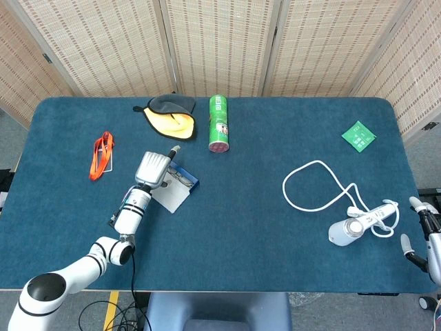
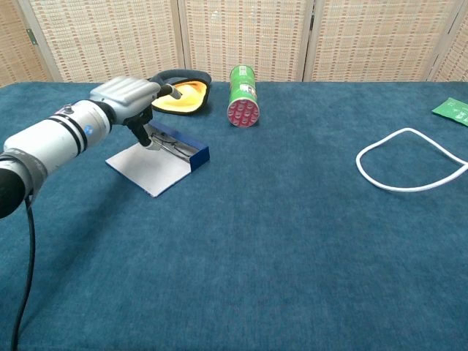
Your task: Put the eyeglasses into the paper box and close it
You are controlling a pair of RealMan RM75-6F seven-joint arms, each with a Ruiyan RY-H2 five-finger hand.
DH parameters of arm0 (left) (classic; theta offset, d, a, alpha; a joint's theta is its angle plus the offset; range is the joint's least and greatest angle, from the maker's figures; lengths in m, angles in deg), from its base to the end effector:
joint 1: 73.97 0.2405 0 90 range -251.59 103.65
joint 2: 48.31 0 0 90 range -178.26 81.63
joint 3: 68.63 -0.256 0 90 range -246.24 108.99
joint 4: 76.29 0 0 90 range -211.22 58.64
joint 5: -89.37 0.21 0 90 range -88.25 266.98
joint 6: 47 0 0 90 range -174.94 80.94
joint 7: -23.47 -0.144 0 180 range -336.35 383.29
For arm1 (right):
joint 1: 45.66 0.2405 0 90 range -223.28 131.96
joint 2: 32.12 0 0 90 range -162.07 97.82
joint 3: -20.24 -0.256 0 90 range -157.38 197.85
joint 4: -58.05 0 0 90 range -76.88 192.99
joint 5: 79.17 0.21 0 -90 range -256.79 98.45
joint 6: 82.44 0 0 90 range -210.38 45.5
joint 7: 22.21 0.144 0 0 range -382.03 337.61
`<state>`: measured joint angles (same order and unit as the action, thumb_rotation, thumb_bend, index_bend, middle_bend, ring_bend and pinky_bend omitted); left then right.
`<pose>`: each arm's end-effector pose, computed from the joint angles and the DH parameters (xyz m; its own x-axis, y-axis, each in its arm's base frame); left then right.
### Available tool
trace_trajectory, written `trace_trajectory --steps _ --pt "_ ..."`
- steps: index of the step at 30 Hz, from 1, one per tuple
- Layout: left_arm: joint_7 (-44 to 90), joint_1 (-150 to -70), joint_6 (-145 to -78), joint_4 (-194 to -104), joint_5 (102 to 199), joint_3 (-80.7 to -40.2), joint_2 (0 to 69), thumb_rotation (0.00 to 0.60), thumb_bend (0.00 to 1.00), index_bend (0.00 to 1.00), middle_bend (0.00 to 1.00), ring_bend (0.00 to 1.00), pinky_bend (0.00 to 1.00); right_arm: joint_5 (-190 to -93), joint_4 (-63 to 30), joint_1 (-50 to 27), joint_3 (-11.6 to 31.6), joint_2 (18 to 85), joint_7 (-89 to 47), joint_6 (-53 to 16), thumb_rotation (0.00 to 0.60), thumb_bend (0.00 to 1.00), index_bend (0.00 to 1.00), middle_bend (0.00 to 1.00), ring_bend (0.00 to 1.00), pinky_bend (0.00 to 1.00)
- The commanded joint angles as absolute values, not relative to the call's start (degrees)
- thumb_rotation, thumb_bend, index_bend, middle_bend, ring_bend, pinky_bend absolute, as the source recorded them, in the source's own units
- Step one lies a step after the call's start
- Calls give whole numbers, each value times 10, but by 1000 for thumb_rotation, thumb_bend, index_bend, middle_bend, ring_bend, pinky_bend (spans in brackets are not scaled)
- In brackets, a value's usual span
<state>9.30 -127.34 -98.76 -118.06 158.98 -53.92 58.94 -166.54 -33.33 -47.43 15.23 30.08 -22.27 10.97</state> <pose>-0.1467 0.4415 -0.0406 0.6206 0.0060 0.7841 0.7434 -0.3227 -0.5859 -0.3206 -0.1508 0.1942 0.4477 0.1325 0.8843 -0.8942 0.0714 0.4419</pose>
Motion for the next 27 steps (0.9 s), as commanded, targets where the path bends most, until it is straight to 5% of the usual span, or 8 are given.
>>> trace_trajectory --steps 1,14,27 --pt "116 -1235 -1025 -1242 1620 -567 544 600 185 194 975 899 975 -1667 -333 -474 153 302 -221 110 600 421 100 255 404 244" --pt "141 -1168 -1092 -1338 1679 -624 493 600 185 206 975 899 976 -1678 -334 -465 152 304 -220 106 600 421 100 255 408 243" --pt "133 -1164 -1078 -1293 1684 -628 535 600 185 204 975 899 975 -1679 -332 -467 154 304 -219 109 600 421 100 255 408 244"
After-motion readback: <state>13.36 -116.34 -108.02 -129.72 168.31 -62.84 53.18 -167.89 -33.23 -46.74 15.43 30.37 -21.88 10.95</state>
